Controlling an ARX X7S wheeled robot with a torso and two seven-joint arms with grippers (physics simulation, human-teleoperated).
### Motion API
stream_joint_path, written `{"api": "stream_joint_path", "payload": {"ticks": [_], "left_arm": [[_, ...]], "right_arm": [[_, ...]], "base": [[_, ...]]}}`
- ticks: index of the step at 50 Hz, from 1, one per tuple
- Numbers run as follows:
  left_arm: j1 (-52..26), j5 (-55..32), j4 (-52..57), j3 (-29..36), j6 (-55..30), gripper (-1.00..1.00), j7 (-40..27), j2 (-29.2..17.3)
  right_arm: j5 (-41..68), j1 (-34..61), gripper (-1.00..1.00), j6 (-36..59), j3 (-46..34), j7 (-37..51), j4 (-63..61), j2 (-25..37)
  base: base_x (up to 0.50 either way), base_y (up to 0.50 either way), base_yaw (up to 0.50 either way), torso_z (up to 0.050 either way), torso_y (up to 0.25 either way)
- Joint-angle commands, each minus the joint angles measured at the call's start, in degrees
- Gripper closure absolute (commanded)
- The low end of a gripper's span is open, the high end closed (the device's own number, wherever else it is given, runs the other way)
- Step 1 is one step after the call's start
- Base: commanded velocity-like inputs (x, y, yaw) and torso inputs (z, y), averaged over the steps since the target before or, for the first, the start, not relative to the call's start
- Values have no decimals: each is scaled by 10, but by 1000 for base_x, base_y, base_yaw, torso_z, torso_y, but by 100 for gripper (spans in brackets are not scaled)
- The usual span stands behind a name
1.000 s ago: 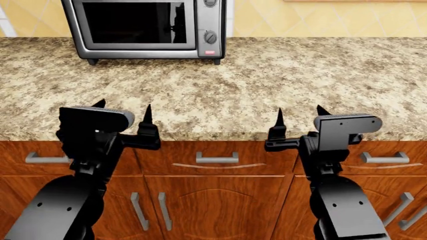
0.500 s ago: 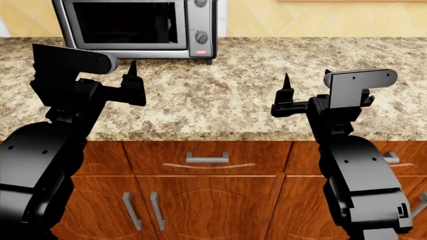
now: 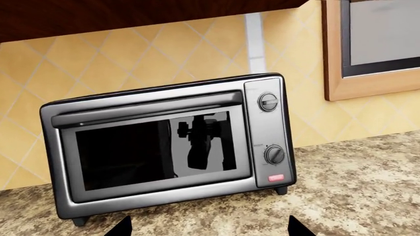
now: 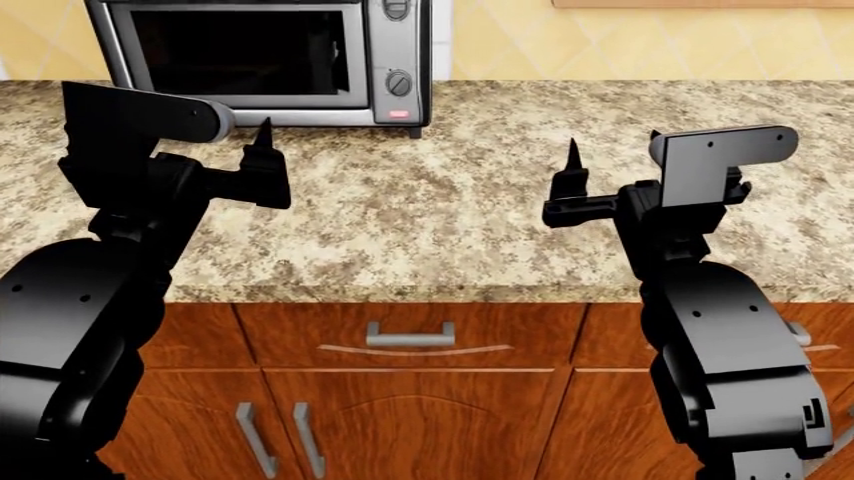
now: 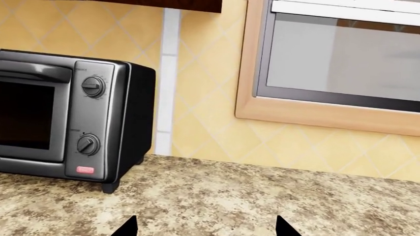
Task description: Open the toaster oven door.
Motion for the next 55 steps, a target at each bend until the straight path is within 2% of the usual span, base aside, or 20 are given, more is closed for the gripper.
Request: {"api": "stream_joint_path", "payload": {"ticks": [1,55], "left_arm": [[1,-3,-1,0,1,-100,-1,0],[5,-15,-2,7,0,-100,-5,-6]], "right_arm": [[3,2,-100,5,-5,1,-3,2],[18,-4,-100,-1,-11,7,0,9]], "base": [[180,0,0,0,0],[267,0,0,0,0]]}}
